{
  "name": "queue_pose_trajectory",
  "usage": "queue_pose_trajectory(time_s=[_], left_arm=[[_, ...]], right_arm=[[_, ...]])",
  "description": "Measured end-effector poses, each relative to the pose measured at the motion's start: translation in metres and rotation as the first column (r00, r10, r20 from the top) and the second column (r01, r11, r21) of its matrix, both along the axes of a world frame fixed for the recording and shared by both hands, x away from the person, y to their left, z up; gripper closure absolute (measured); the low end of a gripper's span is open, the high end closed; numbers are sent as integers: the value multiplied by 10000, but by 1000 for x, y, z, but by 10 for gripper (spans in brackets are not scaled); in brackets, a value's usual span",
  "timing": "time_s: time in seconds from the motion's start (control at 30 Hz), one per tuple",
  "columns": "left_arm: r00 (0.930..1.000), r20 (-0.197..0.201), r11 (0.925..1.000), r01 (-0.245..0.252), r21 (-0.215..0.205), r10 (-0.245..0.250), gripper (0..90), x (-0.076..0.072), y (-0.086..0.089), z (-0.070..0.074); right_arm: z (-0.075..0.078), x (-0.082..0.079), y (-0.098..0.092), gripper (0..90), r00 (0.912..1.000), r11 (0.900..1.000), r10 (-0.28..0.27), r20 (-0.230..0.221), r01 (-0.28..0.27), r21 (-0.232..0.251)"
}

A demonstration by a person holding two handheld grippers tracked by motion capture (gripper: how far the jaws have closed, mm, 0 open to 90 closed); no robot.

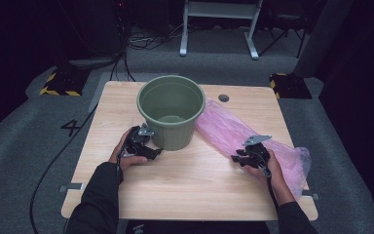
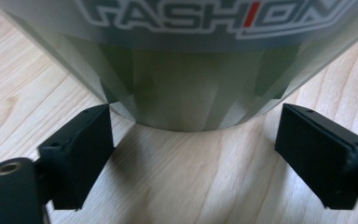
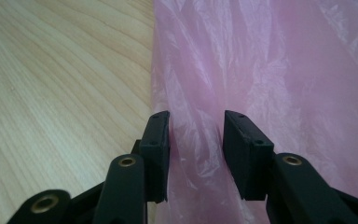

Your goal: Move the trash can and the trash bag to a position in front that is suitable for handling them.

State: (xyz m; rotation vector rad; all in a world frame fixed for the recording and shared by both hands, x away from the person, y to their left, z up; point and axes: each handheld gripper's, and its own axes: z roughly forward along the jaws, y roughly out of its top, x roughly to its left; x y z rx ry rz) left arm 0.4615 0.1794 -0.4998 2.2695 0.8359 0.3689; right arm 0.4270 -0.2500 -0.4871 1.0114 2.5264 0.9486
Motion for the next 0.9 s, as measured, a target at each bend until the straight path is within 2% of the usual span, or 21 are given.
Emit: queue_pose_trajectory(time_s=[0.2,0.47,0.53,0.7,0.8,0.9], left_arm=[[9987,-53,9983,510,-287,-512,123,3,-11,-2],[9946,-210,9945,1013,-282,-1019,125,-1,-32,-1],[9936,-256,9938,1092,-200,-1097,126,-3,-33,-1],[9935,-127,9924,1128,-496,-1135,137,-23,-25,-3],[9936,-72,9924,1125,-505,-1130,137,-37,-18,-4],[9935,-63,9925,1129,-475,-1133,137,-49,-9,-4]], right_arm=[[0,-4,-11,619,10000,10000,71,-6,-71,5],[2,-8,-17,594,9997,9995,238,-90,-239,-183],[3,-9,-17,502,9998,9993,199,-39,-201,-321],[17,-12,-10,285,9951,9997,-224,963,225,-4],[25,-11,0,223,9874,9986,-537,1491,535,50],[25,-7,10,208,9877,9988,-458,1492,477,-91]])
